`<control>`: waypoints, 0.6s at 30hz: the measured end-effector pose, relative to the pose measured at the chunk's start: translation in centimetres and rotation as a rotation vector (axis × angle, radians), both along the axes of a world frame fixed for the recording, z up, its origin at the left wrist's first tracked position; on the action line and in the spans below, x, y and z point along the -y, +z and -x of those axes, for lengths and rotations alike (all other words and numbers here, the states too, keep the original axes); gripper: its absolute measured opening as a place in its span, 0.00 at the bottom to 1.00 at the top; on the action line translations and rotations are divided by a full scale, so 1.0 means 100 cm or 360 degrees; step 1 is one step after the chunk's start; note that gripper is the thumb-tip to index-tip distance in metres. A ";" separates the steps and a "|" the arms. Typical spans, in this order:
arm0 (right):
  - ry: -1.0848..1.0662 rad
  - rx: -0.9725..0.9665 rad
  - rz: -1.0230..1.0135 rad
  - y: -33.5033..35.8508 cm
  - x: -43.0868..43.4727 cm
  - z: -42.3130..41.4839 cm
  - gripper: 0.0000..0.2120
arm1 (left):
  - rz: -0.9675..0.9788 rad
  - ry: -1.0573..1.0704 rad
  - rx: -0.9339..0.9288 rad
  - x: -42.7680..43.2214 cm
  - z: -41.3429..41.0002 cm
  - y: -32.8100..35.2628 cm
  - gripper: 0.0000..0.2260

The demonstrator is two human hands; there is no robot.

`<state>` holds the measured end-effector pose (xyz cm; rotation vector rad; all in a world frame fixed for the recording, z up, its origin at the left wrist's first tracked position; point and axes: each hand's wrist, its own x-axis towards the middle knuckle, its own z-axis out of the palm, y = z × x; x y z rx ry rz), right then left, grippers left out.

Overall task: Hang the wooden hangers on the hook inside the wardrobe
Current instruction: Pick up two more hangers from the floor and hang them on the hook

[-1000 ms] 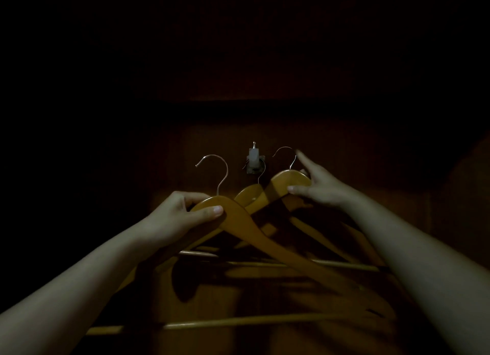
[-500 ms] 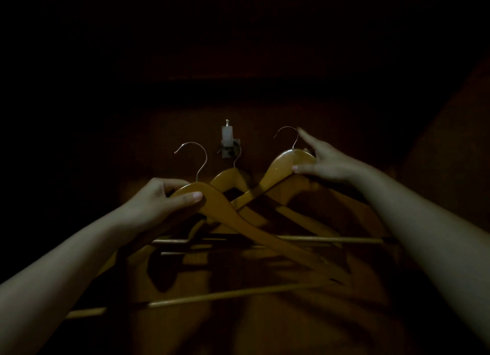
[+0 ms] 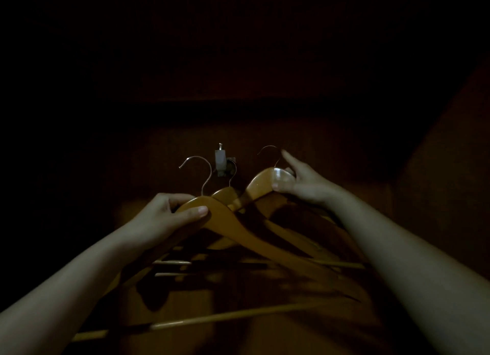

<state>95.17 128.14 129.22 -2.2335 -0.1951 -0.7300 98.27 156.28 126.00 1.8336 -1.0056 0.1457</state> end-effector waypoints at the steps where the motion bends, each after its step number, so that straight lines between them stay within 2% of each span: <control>1: 0.0004 -0.0004 0.0000 -0.001 -0.006 -0.007 0.42 | 0.0001 0.0010 0.0014 -0.001 -0.002 -0.001 0.07; 6: 0.0116 -0.0024 -0.0113 0.000 -0.038 -0.042 0.41 | -0.0037 0.0100 -0.0017 -0.010 -0.009 -0.003 0.08; 8: 0.0136 -0.0029 -0.0113 0.001 -0.050 -0.051 0.37 | -0.0034 0.0113 -0.0044 -0.013 -0.011 -0.003 0.07; 18: -0.0080 -0.0029 0.0317 0.000 -0.070 -0.062 0.33 | 0.0028 0.0074 -0.0062 -0.015 -0.016 -0.009 0.09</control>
